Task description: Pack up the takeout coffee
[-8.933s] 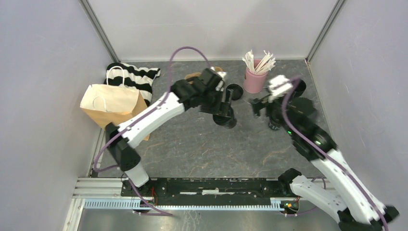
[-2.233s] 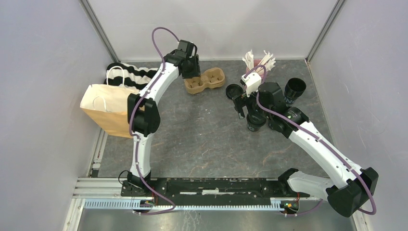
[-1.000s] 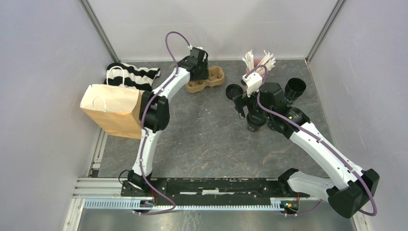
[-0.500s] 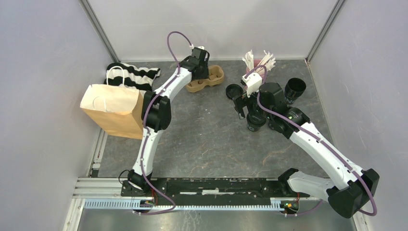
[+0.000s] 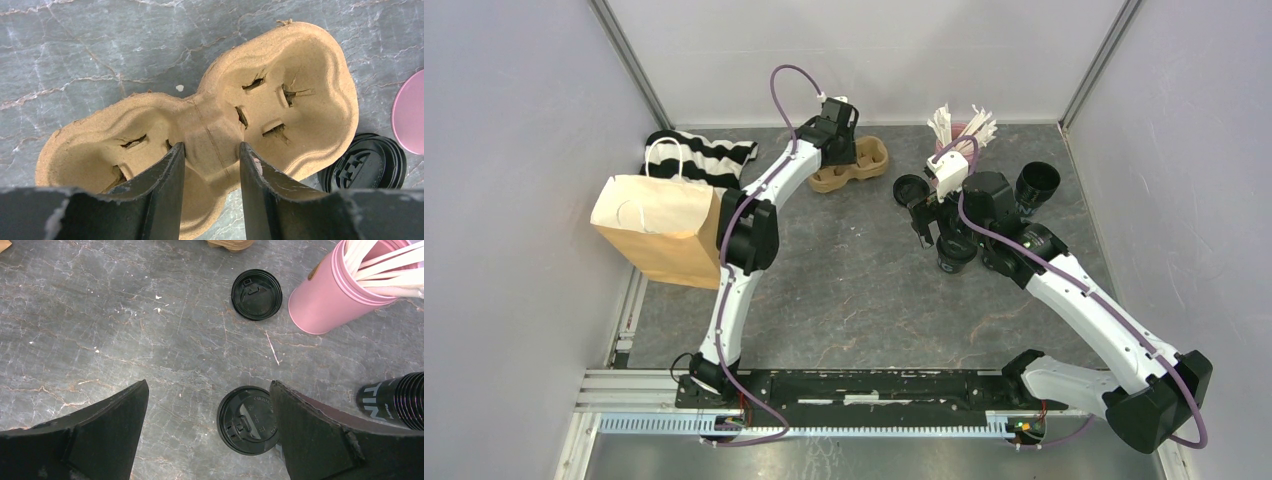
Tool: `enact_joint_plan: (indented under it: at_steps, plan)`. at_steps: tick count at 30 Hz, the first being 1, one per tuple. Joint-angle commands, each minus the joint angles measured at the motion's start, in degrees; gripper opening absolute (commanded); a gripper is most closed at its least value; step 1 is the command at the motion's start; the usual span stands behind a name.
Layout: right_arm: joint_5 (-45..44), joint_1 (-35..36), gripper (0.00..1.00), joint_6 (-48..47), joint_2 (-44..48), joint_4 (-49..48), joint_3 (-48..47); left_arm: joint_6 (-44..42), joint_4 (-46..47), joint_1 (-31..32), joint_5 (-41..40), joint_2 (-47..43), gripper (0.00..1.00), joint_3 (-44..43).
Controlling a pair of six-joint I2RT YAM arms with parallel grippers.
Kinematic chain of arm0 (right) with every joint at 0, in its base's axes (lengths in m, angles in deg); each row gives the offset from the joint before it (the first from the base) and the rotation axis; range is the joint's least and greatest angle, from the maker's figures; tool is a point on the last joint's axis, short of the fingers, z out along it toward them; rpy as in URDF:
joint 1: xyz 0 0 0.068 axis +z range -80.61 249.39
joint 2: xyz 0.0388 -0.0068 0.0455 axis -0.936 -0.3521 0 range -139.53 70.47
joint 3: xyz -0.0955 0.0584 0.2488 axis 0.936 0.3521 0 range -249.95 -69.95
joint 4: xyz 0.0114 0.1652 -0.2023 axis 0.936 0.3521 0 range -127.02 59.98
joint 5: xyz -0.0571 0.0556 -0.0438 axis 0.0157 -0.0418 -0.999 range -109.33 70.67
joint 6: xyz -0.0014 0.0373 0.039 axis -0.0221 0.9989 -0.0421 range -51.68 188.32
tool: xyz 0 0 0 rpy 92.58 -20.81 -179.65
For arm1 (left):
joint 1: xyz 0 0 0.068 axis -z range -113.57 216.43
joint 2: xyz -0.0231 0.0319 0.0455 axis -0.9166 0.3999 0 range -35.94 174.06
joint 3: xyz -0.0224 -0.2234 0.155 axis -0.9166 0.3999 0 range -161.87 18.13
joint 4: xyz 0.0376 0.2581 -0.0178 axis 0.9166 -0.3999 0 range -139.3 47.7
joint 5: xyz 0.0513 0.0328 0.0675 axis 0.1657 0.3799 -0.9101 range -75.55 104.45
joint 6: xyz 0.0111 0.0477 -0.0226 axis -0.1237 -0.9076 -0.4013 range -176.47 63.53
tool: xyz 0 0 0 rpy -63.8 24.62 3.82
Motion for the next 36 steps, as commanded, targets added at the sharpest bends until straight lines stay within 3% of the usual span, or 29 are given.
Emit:
enact_joint_plan:
  at_steps: [1,10,17,19,22,23,27,30,31,34,36]
  plan:
    - [0.2,-0.1,0.98,0.5,1.1,-1.8,0.2,-1.5,0.5,0.0,0.0,-7.9,0.31,1.9]
    - [0.5,-0.2,0.98,0.7,1.1,-2.0,0.6,-2.1,-2.2,-0.4,1.0,-10.8,0.28,1.1]
    - [0.6,-0.1,0.98,0.8,1.5,-2.1,0.9,2.6,3.8,-3.1,7.0,-15.5,0.26,11.0]
    - [0.6,-0.1,0.98,0.9,1.7,-2.1,1.0,2.8,4.6,-3.0,3.8,-17.1,0.2,13.0]
    - [0.7,-0.1,0.98,0.9,1.8,-2.2,1.0,-2.9,3.6,-0.1,-9.0,-18.2,0.17,13.8]
    - [0.7,-0.2,0.98,0.9,1.8,-2.2,1.0,-2.8,3.2,-0.1,-8.1,-18.4,0.17,14.0]
    - [0.6,-0.2,0.98,0.8,1.8,-2.2,1.0,8.7,7.0,-5.9,12.8,-18.5,0.14,19.4]
    - [0.7,-0.2,0.98,0.8,1.7,-2.1,0.7,2.3,5.3,-2.2,-1.4,-20.9,0.13,19.9]
    - [0.4,-0.2,0.98,0.7,1.7,-1.9,0.6,2.0,5.8,-1.6,-2.1,-21.4,0.13,20.6]
    - [0.3,-0.2,0.98,0.6,1.8,-2.1,0.7,8.3,10.2,-5.7,10.0,-21.8,0.12,24.7]
    - [0.9,-0.2,0.98,0.7,1.6,-2.3,0.7,7.5,10.1,-5.5,9.1,-22.1,0.1,24.8]
